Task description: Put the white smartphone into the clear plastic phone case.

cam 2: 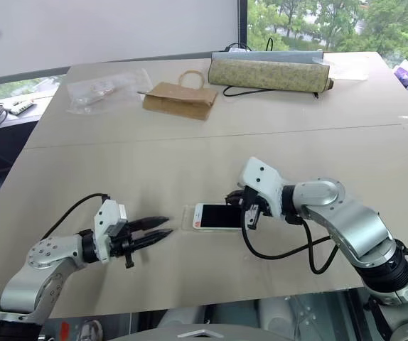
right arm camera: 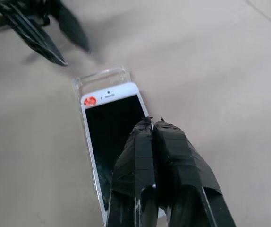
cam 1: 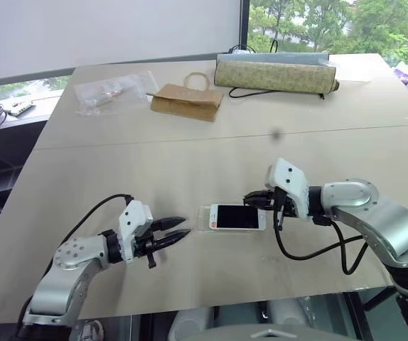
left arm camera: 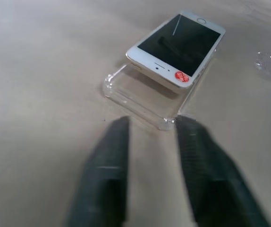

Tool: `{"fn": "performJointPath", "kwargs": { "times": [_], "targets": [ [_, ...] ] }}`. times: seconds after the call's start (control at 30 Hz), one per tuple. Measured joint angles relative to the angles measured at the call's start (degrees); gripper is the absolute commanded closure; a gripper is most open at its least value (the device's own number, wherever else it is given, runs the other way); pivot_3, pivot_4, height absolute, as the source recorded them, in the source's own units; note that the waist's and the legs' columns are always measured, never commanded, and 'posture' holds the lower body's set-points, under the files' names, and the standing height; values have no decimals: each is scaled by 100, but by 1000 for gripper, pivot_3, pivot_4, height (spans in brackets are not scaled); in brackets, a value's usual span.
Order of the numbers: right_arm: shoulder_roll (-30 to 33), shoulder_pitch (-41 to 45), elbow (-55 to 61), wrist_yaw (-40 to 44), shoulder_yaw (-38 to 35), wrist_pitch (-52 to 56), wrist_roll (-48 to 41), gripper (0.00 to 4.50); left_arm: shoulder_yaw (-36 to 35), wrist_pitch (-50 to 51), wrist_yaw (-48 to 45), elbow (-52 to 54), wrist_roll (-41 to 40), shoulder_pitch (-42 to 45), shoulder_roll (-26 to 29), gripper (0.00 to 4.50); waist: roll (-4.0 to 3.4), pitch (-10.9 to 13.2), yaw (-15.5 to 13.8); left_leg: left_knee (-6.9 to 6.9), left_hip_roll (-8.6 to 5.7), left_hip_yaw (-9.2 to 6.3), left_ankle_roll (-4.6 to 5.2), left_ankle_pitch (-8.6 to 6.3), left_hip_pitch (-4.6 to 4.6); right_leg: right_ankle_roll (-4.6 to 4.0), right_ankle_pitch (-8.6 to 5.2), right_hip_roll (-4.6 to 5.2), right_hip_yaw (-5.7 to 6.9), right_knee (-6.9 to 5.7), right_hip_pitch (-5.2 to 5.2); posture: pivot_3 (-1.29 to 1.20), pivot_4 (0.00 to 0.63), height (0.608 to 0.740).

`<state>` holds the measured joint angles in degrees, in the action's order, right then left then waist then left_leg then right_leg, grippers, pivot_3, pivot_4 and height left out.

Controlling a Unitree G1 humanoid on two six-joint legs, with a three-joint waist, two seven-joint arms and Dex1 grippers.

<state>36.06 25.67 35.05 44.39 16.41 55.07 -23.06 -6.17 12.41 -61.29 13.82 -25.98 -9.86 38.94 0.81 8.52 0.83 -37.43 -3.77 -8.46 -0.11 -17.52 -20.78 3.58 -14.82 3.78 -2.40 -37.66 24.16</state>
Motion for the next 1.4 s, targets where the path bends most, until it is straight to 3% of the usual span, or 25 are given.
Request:
{"fn": "performJointPath", "kwargs": {
  "times": [0.6, 1.4],
  "targets": [
    [-501, 535, -1532, 391, 1561, -1273, 1014, 4500, 513, -247, 186, -499, 676, 589, -149, 4389, -4, -6, -54, -12, -7, -8, 0, 1, 2, 0, 0, 6, 8, -5, -10, 0, 150, 740],
    [-620, 725, -1823, 840, 2057, -1391, 1743, 4500, 841, 316, 619, -345, 850, 802, -383, 4389, -52, -106, -47, -22, -9, -16, 3, -1, 69, 1, 0, 4, 12, -10, -79, 0, 150, 740]
  ]
}}
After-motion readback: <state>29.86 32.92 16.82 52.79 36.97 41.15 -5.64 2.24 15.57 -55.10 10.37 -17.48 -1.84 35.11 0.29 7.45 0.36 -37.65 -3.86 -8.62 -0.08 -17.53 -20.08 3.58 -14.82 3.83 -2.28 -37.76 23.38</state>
